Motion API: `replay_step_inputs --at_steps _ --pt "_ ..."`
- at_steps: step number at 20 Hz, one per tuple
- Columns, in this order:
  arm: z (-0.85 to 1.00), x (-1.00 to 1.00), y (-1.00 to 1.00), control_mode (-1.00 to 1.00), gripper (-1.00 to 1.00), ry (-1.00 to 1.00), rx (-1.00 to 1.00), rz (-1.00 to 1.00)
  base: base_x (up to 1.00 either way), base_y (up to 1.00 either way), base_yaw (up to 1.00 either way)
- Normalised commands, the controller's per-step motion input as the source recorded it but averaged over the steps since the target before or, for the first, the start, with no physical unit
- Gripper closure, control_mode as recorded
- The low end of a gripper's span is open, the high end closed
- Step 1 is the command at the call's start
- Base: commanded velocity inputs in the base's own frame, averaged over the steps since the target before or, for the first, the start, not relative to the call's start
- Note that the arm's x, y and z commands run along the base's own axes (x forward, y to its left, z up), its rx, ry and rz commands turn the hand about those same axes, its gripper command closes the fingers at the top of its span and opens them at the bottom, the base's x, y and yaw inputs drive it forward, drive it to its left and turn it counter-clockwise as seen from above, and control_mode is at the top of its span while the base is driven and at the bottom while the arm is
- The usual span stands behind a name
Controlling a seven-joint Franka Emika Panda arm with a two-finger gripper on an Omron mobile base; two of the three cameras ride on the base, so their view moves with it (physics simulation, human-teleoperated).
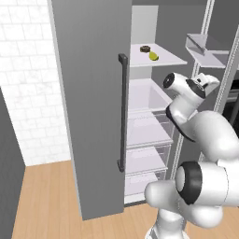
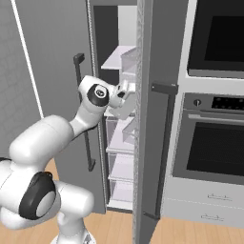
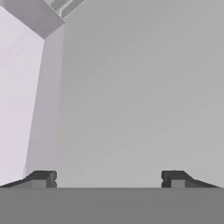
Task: Grab a lemon wedge from the fridge and one ice cube from the ice bowl, and put them in the glass of lemonade.
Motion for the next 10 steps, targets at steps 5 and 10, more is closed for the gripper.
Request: replay_step_inputs --at_steps 5,10 --pt "0.00 0.05 -0.88 -1.00 -1.00 0.04 0.00 -0.01 0.00 0.00 0.00" --pt "0.00 0.02 -0.90 -1.00 -1.00 0.01 0.00 -0.02 0.00 0.00 0.00"
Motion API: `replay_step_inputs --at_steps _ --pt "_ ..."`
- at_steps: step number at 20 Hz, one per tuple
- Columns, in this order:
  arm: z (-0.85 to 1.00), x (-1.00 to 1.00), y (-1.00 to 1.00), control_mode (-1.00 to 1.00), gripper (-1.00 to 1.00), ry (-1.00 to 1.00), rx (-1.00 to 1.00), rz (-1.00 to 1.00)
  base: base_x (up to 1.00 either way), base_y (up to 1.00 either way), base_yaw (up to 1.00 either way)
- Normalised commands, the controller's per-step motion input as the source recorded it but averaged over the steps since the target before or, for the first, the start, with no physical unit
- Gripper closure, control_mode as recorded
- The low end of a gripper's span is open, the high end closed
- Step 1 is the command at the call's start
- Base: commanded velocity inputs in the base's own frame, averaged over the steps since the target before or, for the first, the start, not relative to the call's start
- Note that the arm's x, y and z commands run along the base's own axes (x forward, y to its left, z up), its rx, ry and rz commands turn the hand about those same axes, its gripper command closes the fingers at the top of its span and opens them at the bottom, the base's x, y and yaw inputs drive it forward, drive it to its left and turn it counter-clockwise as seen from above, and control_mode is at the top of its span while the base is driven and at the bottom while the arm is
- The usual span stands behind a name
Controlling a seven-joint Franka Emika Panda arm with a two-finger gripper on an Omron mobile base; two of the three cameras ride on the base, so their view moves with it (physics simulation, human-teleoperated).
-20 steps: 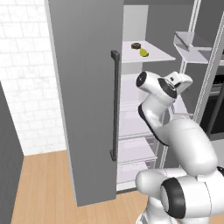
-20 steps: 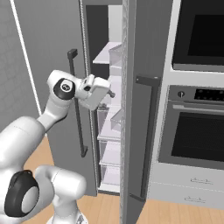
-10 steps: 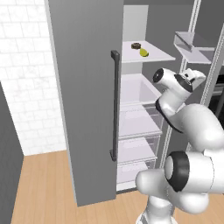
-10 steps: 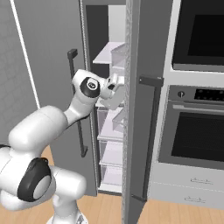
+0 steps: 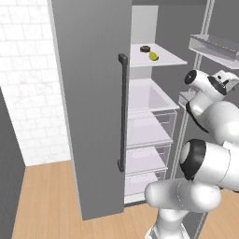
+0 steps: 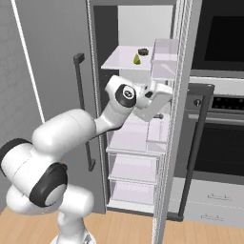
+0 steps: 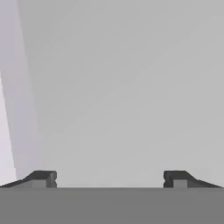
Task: Grab a lemon wedge from the fridge and one ice cube from the ice bowl, and put them in the glass of lemonade.
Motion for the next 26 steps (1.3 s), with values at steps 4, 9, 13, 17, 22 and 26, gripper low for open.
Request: replay_step_inputs --at_steps 4,9,13,17,22,26 --pt "0.00 0.02 -0.58 -1.00 -1.00 0.00 0.00 0.00 0.00 0.00 0.00" --pt "0.01 -0.15 0.21 -1.00 -1.00 0.00 0.00 0.00 0.00 0.00 0.00" --pt "0.11 -0.25 0.89 -1.00 -1.00 0.00 0.00 0.05 0.00 0.00 0.00" --pt "0.13 -0.01 1.00 -1.00 -1.00 -0.03 0.02 0.11 0.00 0.00 0.00" --pt "-0.02 0.21 1.00 -1.00 -1.00 -0.11 0.21 0.24 0.00 0.00 0.00" --pt "-0.11 0.42 1.00 -1.00 -1.00 -0.10 0.40 0.34 0.00 0.00 0.00"
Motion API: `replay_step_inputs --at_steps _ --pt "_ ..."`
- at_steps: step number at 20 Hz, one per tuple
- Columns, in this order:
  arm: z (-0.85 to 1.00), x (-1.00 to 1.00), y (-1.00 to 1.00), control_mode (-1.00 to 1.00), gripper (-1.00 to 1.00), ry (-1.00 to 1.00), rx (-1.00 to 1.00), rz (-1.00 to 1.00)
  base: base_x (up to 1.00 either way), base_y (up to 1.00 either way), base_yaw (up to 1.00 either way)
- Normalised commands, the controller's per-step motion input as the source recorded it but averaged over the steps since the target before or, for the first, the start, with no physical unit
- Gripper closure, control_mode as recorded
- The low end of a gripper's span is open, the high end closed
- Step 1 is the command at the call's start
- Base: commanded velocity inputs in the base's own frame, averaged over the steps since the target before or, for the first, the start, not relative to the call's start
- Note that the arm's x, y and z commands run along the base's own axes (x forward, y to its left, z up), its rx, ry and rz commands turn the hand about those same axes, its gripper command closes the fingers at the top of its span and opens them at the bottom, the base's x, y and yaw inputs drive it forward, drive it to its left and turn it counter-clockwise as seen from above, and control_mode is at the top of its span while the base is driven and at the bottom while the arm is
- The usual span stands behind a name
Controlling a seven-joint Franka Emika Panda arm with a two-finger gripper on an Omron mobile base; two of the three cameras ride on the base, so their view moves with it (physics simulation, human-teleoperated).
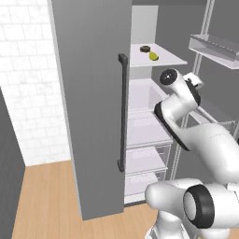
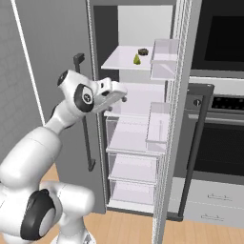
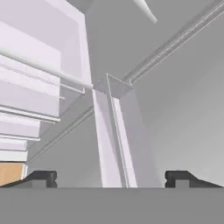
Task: Grab a lemon wedge from the fridge and one ice cube from the ice bowl, and put them in the glass of lemonade.
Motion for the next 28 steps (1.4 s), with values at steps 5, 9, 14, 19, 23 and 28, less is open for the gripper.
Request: replay_step_inputs --at_steps 5,9,14,19,23,28 --pt "-0.27 0.45 0.99 -1.00 -1.00 -0.06 0.45 0.38 0.00 0.00 0.00" --pt "-0.24 0.32 0.74 -1.00 -1.00 -0.01 0.46 0.33 0.00 0.00 0.00" --pt "0.62 -0.45 0.22 -1.00 -1.00 0.18 0.15 0.13 0.00 0.00 0.00" --pt "0.79 -0.97 0.00 -1.00 -1.00 0.28 0.01 0.00 0.00 0.00 0.00" --pt "0.17 -1.00 0.00 -1.00 -1.00 0.21 0.00 0.00 0.00 0.00 0.00" --pt "-0.34 -1.00 0.00 -1.00 -1.00 0.06 0.00 0.00 0.00 0.00 0.00"
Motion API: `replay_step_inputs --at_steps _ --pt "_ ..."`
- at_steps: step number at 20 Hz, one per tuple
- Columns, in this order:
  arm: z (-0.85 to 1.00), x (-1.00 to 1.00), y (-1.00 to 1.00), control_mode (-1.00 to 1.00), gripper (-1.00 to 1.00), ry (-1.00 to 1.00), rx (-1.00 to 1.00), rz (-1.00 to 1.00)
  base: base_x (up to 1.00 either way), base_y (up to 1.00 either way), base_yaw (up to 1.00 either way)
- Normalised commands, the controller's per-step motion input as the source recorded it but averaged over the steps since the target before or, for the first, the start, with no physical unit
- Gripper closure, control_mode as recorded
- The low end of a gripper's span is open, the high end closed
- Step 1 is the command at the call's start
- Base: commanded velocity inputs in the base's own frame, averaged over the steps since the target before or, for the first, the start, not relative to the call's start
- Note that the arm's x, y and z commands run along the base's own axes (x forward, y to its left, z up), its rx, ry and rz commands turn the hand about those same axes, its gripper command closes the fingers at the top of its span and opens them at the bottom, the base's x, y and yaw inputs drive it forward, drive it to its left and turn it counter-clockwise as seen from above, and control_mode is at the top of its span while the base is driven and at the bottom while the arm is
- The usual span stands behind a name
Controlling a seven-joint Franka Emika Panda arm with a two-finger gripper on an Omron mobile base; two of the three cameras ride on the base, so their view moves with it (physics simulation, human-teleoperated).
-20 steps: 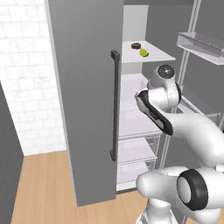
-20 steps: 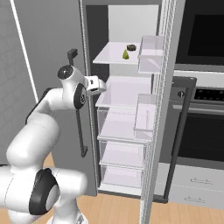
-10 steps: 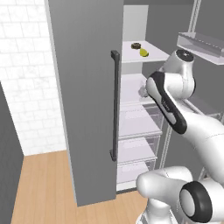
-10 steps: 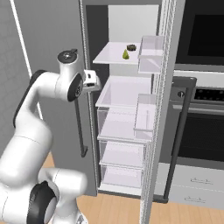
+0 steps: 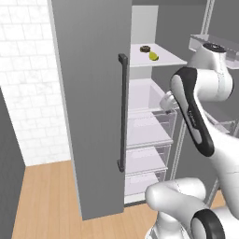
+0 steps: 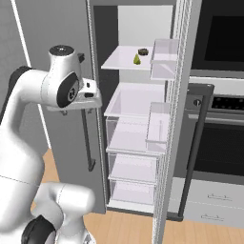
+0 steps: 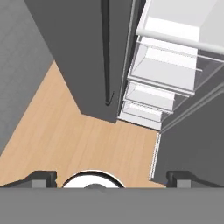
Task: Grab a lemon wedge from the fridge and one ice cube from the ice bowl, and put them in the glass of lemonade.
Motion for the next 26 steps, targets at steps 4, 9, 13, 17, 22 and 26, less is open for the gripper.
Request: replay_step_inputs --at_steps 4,9,13,17,22,26 --pt "-0.53 -0.85 0.00 -1.00 -1.00 0.00 0.00 0.00 0.00 0.00 0.00" --pt "0.01 -0.26 -0.09 -1.00 -1.00 0.00 0.00 -0.08 0.00 0.00 0.00" --pt "0.13 -0.33 0.00 -1.00 -1.00 -0.01 -0.03 -0.10 0.00 0.00 0.00" --pt "0.00 -0.04 0.00 -1.00 -1.00 0.00 0.00 -0.08 0.00 0.00 0.00" --pt "0.00 0.00 0.00 -1.00 -1.00 0.00 0.00 -0.13 0.00 0.00 0.00" --pt "0.00 0.00 0.00 -1.00 -1.00 0.00 0.00 -0.11 0.00 0.00 0.00"
